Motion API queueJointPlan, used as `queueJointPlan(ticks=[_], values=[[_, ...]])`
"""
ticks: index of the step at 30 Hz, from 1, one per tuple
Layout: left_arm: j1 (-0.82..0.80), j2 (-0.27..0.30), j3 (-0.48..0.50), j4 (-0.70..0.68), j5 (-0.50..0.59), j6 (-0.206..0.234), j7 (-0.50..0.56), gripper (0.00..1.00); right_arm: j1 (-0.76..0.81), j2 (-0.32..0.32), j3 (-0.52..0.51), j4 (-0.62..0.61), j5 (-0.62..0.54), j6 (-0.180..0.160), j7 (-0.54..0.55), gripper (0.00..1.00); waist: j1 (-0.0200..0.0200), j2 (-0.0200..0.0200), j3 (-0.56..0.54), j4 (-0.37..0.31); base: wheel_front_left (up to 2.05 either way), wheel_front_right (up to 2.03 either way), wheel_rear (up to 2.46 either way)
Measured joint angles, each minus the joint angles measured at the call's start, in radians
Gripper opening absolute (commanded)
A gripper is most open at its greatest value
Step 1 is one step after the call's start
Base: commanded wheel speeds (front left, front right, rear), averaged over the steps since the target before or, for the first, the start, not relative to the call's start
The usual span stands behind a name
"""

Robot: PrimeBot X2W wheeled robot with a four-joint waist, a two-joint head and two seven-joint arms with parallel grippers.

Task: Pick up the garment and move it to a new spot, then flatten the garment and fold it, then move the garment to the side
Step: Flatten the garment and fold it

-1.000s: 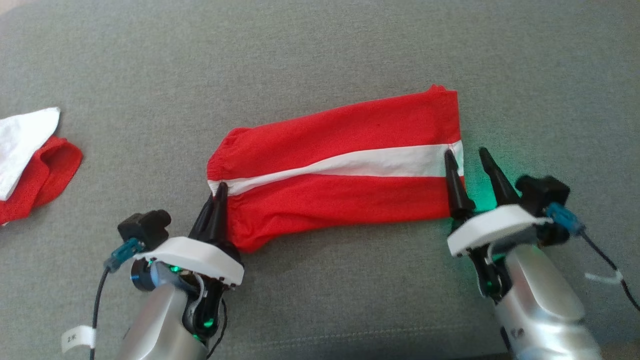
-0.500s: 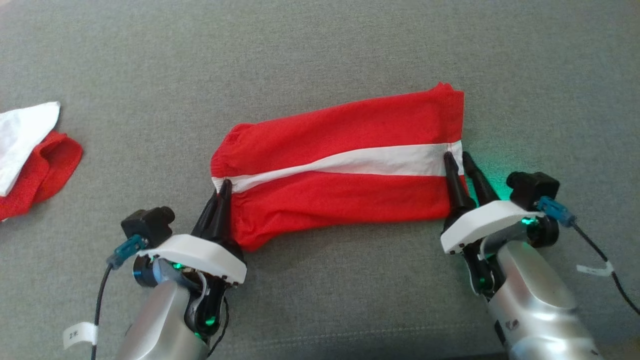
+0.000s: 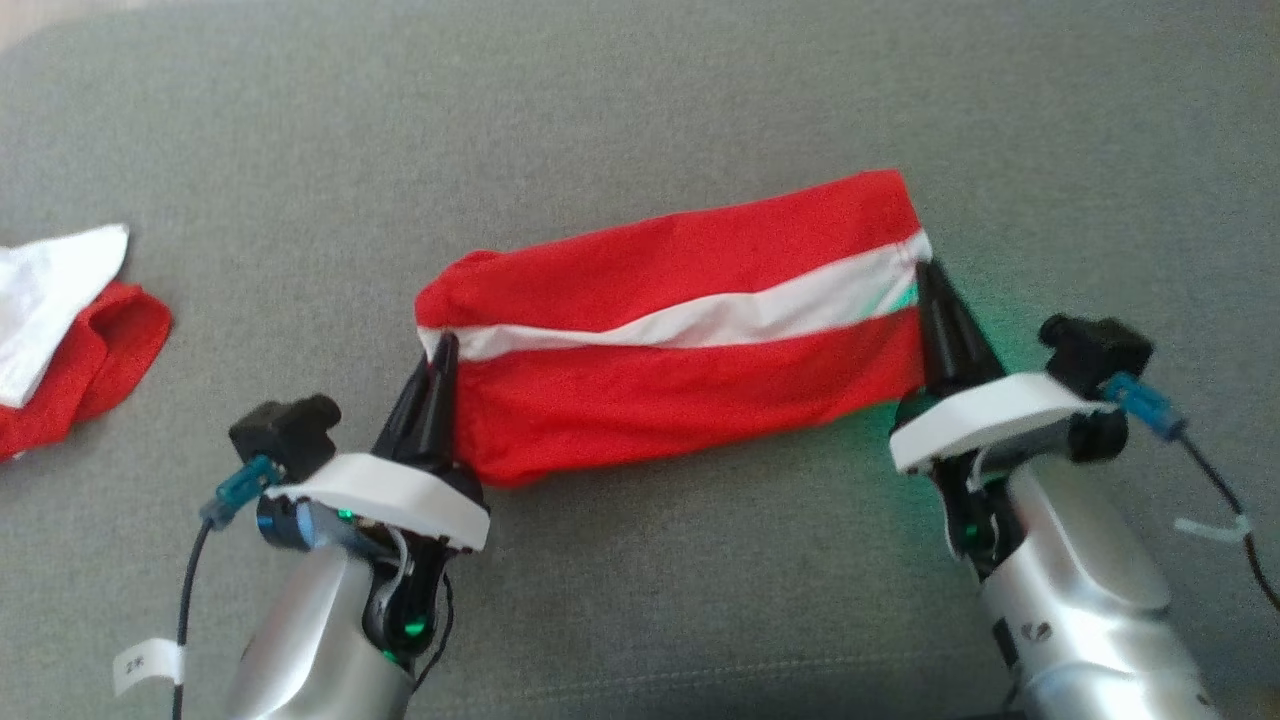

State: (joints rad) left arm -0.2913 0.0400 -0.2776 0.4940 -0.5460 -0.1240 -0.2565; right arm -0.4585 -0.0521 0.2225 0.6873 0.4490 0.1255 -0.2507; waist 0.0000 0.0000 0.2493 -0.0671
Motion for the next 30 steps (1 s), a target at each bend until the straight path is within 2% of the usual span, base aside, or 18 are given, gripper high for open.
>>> queueJointPlan(ticks=[5,7,11,18,23,27,30], values=[[-0.001,0.017,-0.012,-0.109,0.045,0.0,0.0,0.0,0.002,0.0,-0.042,-0.167,0.037,0.0,0.0,0.0,0.0,0.0,-0.054,-0.014,0.0,0.0,0.0],[-0.014,0.063,-0.05,-0.15,0.076,-0.001,0.0,0.0,0.002,0.0,-0.055,-0.224,0.045,0.0,0.0,0.0,0.0,0.0,-0.079,-0.019,0.0,0.0,0.0],[-0.094,0.15,-0.075,-0.212,0.067,-0.001,0.012,0.0,-0.007,-0.009,-0.061,-0.326,0.062,0.0,0.0,0.0,0.0,0.0,-0.124,-0.03,0.0,0.0,0.0],[-0.327,0.247,-0.069,-0.38,-0.004,-0.001,0.151,0.0,-0.145,-0.095,-0.08,-0.473,0.091,0.0,0.031,0.0,0.0,0.0,-0.129,-0.041,0.0,0.0,0.0],[-0.512,0.26,-0.066,-0.384,-0.047,-0.001,0.236,0.0,-0.321,-0.124,-0.109,-0.496,0.071,0.0,0.091,0.0,0.0,0.0,-0.061,-0.035,0.0,0.0,0.0],[-0.63,0.262,-0.072,-0.325,-0.058,-0.001,0.247,0.0,-0.444,-0.131,-0.104,-0.463,0.018,0.0,0.103,0.0,0.0,0.0,0.004,-0.03,0.0,0.0,0.0],[-0.757,0.263,-0.104,-0.241,-0.058,-0.001,0.22,0.0,-0.586,-0.126,-0.088,-0.377,-0.029,0.0,0.097,0.0,0.0001,0.0,0.079,-0.027,0.0,0.0,0.0]])
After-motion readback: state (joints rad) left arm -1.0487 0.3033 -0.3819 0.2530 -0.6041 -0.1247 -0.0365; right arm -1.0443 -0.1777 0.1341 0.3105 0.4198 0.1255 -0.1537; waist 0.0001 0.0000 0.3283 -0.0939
